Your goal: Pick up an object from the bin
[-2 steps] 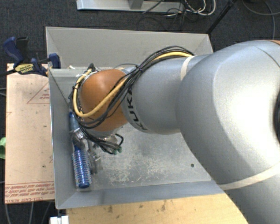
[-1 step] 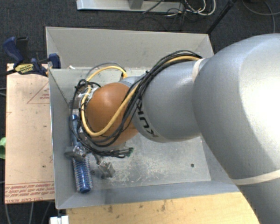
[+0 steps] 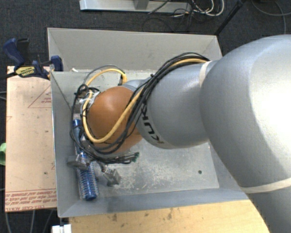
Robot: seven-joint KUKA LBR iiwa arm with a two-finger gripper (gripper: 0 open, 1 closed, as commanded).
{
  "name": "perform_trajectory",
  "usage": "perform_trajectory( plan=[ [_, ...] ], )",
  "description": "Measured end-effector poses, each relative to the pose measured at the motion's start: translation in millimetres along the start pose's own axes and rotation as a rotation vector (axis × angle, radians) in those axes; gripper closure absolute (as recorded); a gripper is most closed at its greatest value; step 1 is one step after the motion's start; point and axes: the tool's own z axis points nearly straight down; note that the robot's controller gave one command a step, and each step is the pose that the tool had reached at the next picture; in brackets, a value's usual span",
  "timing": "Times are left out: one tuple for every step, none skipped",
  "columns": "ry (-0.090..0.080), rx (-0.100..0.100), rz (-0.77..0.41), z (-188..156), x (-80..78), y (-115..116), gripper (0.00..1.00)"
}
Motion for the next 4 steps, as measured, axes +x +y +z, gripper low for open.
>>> perform_trajectory(
  plan=[
    [0.007, -0.003, -0.088, 3.9, -2.0, -4.9, 0.00],
    [0.011, -0.011, -0.161, 6.1, -4.3, -8.8, 0.00],
    [0.002, -0.012, -0.166, 7.4, -7.1, -6.1, 1.00],
    [0.009, -0.021, -0.242, -108.2, -10.5, -15.3, 1.00]
  ],
)
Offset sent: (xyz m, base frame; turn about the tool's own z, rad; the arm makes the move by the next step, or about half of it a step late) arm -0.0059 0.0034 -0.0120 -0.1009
